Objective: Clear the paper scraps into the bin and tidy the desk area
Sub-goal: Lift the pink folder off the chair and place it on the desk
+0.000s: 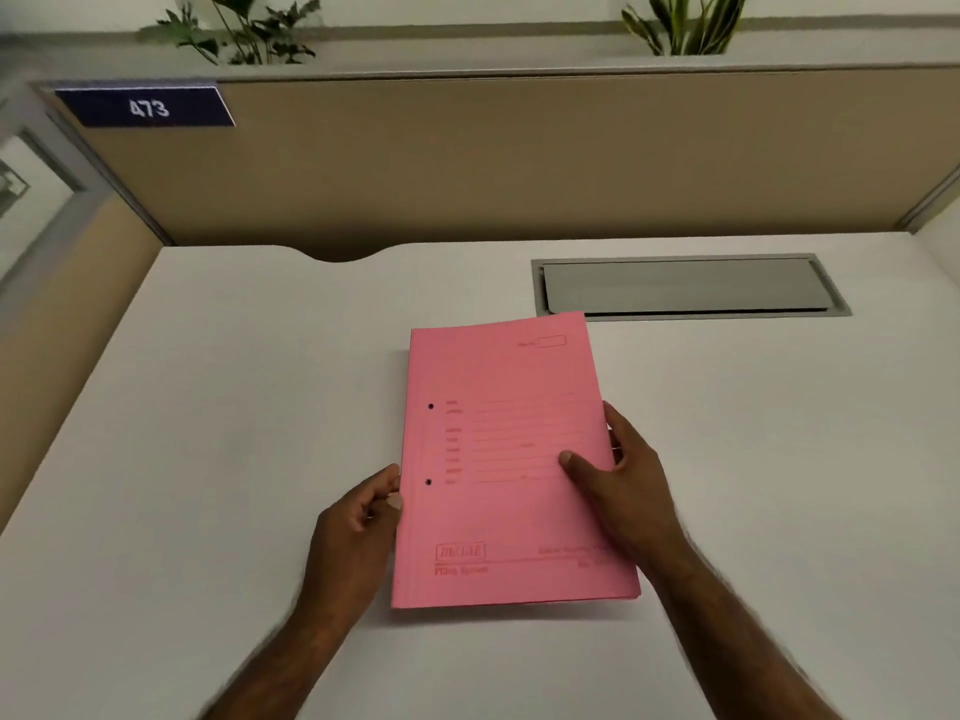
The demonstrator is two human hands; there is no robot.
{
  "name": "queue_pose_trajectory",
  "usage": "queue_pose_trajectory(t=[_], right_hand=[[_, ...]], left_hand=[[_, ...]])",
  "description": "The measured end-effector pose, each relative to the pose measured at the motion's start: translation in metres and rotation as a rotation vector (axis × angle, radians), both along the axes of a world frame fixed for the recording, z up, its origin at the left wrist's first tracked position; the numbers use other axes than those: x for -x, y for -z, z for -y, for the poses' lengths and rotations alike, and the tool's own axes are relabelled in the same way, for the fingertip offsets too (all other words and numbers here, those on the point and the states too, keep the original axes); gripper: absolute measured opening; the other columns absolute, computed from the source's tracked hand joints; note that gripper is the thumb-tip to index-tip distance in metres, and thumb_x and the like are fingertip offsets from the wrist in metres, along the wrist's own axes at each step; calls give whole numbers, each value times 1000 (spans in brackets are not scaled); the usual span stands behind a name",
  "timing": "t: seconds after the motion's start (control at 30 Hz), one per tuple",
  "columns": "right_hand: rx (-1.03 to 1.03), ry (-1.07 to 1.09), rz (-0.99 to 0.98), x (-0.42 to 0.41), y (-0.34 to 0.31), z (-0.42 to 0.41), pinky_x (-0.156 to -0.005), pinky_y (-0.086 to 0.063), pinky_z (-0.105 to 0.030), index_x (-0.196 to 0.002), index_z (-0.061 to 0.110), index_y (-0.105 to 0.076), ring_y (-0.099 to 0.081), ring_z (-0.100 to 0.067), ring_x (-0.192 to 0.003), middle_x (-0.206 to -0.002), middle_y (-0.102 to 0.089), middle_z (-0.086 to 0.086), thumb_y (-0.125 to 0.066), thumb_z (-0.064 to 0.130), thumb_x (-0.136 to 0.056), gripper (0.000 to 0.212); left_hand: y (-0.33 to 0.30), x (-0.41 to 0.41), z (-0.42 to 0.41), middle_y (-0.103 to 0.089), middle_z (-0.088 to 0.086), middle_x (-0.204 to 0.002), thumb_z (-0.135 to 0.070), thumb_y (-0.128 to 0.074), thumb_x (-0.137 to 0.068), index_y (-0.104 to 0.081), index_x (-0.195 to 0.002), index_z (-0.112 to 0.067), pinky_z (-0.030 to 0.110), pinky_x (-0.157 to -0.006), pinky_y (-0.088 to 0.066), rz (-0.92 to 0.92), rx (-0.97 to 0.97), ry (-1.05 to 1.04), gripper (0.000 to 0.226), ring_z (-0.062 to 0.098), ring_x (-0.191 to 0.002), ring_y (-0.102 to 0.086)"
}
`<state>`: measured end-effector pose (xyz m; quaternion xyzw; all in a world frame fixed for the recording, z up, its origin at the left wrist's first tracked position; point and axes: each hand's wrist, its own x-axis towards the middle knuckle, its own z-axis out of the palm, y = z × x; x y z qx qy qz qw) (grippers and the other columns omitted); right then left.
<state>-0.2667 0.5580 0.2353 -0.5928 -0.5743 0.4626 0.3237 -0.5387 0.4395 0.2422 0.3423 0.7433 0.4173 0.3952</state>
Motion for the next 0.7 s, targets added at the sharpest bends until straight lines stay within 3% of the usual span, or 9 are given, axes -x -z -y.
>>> queue_pose_trajectory(t=[0.1,0.17,0.23,0.3,0.4,0.53,0.7], right_hand=[[-6,-23,13,16,9,-44,-96,-62,-45,-142,40,-55,-71,-9,-110,-126,-71,15,-79,31,-91,57],[-12,-44,28,27,14,-69,-98,-61,-47,-143,38,-55,-70,-13,-112,-128,-70,12,-78,31,-91,57],[-31,-54,65,37,19,-94,-100,-58,-47,-144,34,-55,-68,-17,-114,-128,-69,8,-78,31,-91,57],[-55,-51,125,46,24,-117,-101,-56,-44,-144,32,-54,-65,-18,-112,-123,-67,4,-78,32,-90,59],[-78,-53,173,59,31,-150,-98,-54,-37,-147,28,-53,-62,-20,-111,-121,-64,-1,-79,34,-89,63],[-94,-43,242,72,37,-182,-98,-50,-32,-146,19,-53,-59,-20,-115,-127,-61,-4,-79,38,-90,64],[-91,9,290,84,44,-200,-94,-44,-28,-144,17,-52,-50,-13,-108,-118,-49,4,-80,43,-89,67]], left_hand=[[3,10,-41,-63,-55,-93,-27,-61,-106,-61,-124,-53,3,-69,-53,-45,-29,-18,32,-26,-94,-64],[3,15,-66,-63,-54,-86,-35,-60,-105,-64,-106,-64,-2,-68,-48,-68,-39,-27,29,-28,-86,-62],[9,23,-89,-68,-41,-80,-39,-57,-106,-72,-86,-55,3,-66,-48,-94,-38,-35,29,-15,-75,-64],[16,30,-109,-65,-27,-72,-40,-54,-108,-67,-83,-31,10,-60,-43,-122,-47,-30,29,-3,-65,-55],[25,40,-137,-64,-24,-71,-40,-55,-108,-65,-81,-34,7,-57,-39,-169,-37,-22,30,-4,-62,-53],[34,50,-166,-74,-18,-102,-40,-61,-105,-76,-119,-28,13,-71,-46,-227,-29,-37,24,-9,-84,-64],[39,59,-191,-65,-32,-99,-40,-62,-105,-73,-132,-23,14,-73,-46,-243,-12,-54,33,-8,-90,-63]])
